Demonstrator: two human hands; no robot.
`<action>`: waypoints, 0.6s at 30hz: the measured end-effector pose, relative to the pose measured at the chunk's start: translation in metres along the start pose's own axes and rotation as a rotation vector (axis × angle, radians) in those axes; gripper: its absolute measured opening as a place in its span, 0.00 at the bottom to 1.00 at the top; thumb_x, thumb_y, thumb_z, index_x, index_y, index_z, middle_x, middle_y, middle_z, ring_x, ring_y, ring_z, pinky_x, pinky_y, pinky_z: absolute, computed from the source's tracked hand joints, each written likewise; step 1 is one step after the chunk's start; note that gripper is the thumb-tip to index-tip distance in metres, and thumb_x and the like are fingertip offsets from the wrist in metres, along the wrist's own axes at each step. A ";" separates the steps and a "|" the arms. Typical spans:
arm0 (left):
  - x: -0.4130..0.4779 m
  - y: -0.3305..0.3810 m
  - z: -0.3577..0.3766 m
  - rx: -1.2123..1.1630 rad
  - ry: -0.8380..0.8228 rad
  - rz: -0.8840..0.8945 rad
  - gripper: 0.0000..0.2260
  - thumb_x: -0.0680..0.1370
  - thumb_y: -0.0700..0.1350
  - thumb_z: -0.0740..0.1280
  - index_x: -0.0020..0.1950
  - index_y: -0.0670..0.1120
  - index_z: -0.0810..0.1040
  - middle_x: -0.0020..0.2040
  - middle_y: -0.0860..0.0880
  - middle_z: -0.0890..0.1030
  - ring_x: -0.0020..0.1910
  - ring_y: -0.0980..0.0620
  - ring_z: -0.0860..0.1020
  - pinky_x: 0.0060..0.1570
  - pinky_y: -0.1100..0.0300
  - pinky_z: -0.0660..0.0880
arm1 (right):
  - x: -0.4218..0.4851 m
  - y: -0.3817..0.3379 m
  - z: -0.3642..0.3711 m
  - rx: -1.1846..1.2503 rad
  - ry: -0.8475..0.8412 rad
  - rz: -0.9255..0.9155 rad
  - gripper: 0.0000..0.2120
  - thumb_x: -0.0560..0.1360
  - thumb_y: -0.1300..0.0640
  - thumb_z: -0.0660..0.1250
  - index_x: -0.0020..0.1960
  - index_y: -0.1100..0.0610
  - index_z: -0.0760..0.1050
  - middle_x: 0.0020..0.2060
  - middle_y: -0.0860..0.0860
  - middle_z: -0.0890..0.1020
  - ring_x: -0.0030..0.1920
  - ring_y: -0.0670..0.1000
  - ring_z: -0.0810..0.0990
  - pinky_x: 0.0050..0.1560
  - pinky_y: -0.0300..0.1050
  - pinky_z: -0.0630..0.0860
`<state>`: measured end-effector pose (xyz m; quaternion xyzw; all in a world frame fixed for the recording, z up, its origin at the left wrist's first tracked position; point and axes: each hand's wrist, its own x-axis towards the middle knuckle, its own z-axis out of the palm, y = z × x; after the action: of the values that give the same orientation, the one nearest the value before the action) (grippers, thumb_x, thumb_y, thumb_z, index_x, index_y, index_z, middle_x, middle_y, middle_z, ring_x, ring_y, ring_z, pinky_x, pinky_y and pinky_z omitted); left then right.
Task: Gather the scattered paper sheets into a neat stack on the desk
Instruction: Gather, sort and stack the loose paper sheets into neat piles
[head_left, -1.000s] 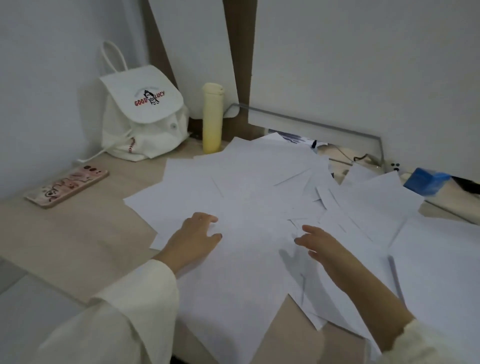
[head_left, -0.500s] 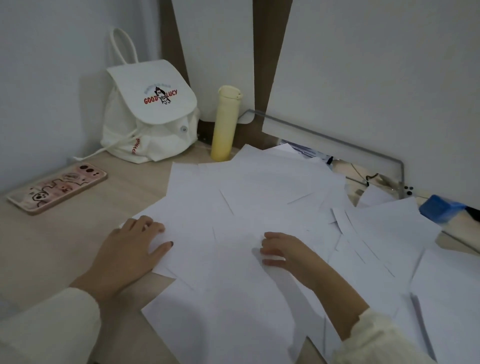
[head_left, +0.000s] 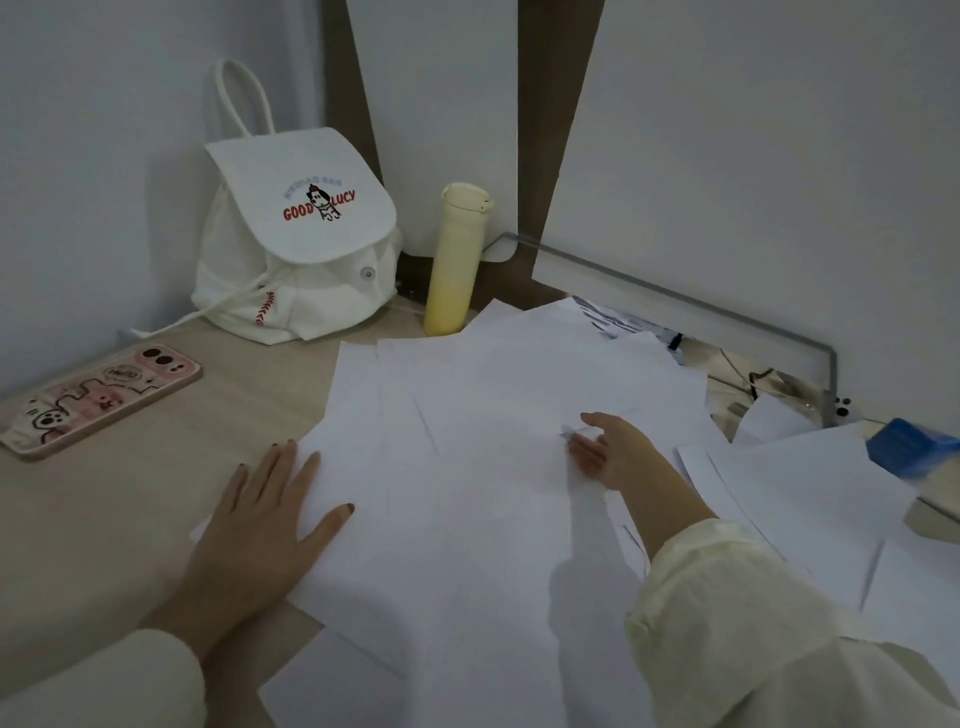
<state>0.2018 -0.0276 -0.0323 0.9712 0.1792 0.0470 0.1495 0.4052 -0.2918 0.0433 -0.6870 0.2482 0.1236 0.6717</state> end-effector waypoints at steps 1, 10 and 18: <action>0.001 -0.002 0.001 -0.006 0.004 0.002 0.59 0.53 0.76 0.20 0.77 0.49 0.46 0.78 0.48 0.45 0.74 0.58 0.40 0.74 0.55 0.38 | 0.005 0.000 -0.001 -0.072 0.084 -0.023 0.20 0.72 0.58 0.68 0.60 0.64 0.68 0.44 0.59 0.76 0.39 0.55 0.79 0.41 0.44 0.77; 0.004 -0.004 0.001 0.006 0.002 0.006 0.58 0.53 0.77 0.22 0.77 0.52 0.47 0.78 0.51 0.45 0.73 0.61 0.39 0.73 0.58 0.36 | 0.037 -0.007 -0.015 -0.174 0.118 -0.066 0.21 0.69 0.54 0.73 0.57 0.63 0.71 0.39 0.56 0.74 0.41 0.56 0.73 0.48 0.49 0.75; 0.007 -0.007 0.002 0.003 -0.007 0.027 0.58 0.54 0.79 0.25 0.77 0.52 0.50 0.78 0.51 0.48 0.76 0.57 0.44 0.73 0.58 0.38 | 0.024 -0.008 0.017 0.081 -0.181 -0.033 0.22 0.70 0.58 0.74 0.60 0.64 0.74 0.48 0.58 0.81 0.42 0.57 0.80 0.42 0.49 0.80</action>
<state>0.2068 -0.0194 -0.0358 0.9740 0.1655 0.0451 0.1480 0.4329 -0.2797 0.0371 -0.6491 0.1800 0.1641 0.7207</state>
